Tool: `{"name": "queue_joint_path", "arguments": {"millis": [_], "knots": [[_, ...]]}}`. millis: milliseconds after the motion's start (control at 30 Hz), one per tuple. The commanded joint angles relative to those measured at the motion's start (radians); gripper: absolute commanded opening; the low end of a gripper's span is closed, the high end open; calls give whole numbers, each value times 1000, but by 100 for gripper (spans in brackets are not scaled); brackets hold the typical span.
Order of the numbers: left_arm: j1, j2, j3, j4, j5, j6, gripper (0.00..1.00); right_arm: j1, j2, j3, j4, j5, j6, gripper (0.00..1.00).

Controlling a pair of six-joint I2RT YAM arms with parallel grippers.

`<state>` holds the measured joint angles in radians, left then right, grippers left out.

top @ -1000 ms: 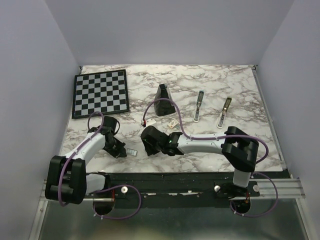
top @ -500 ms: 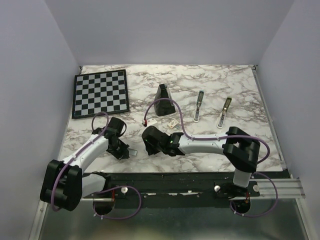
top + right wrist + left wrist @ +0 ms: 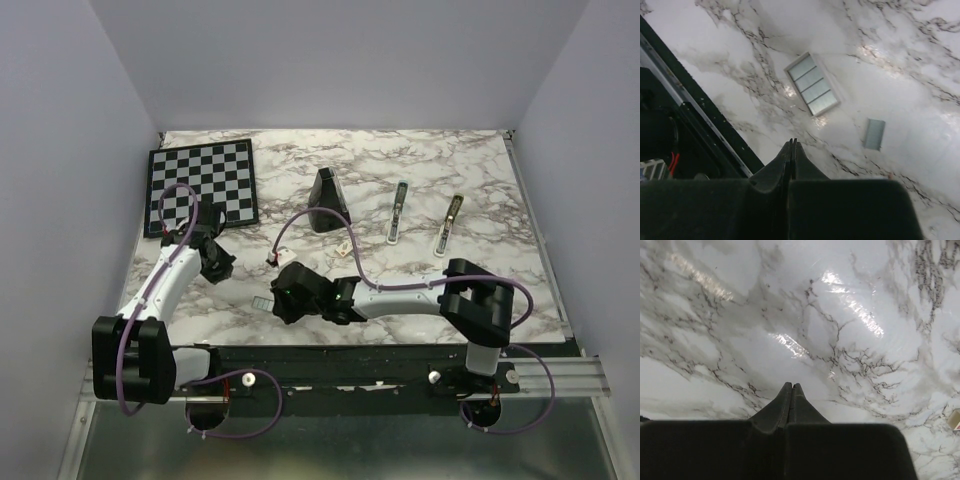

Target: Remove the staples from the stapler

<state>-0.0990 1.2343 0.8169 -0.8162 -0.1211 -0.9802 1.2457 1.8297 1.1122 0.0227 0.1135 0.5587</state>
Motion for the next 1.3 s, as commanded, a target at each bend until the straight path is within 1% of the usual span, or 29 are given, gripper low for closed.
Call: {"name": "queue_joint_path", "arguments": {"millis": [0, 33, 100, 267, 367, 533, 800, 1100, 1133, 1267], "knots": [[27, -9, -5, 155, 85, 225, 0, 21, 75, 58, 71, -60, 3, 6], [28, -13, -22, 185, 103, 253, 0, 23, 88, 69, 69, -57, 4, 5], [33, -25, -36, 193, 120, 258, 0, 24, 120, 90, 63, -49, 4, 5], [39, -9, -41, 160, 64, 250, 0, 26, 163, 123, 52, -40, 4, 5], [42, 11, -41, 161, 70, 250, 0, 29, 192, 135, 49, -38, 10, 5], [42, 40, -51, 176, 89, 249, 0, 35, 207, 136, 43, 14, 6, 5], [44, 44, -62, 180, 118, 252, 0, 35, 204, 133, -6, 187, -2, 5], [42, 8, -68, 175, 118, 253, 0, 34, 180, 135, -20, 222, -16, 6], [42, 7, -67, 172, 117, 253, 0, 34, 162, 129, -48, 227, -16, 7], [42, -13, -48, 178, 106, 285, 0, 34, 93, 97, -64, 232, -43, 12]]}}
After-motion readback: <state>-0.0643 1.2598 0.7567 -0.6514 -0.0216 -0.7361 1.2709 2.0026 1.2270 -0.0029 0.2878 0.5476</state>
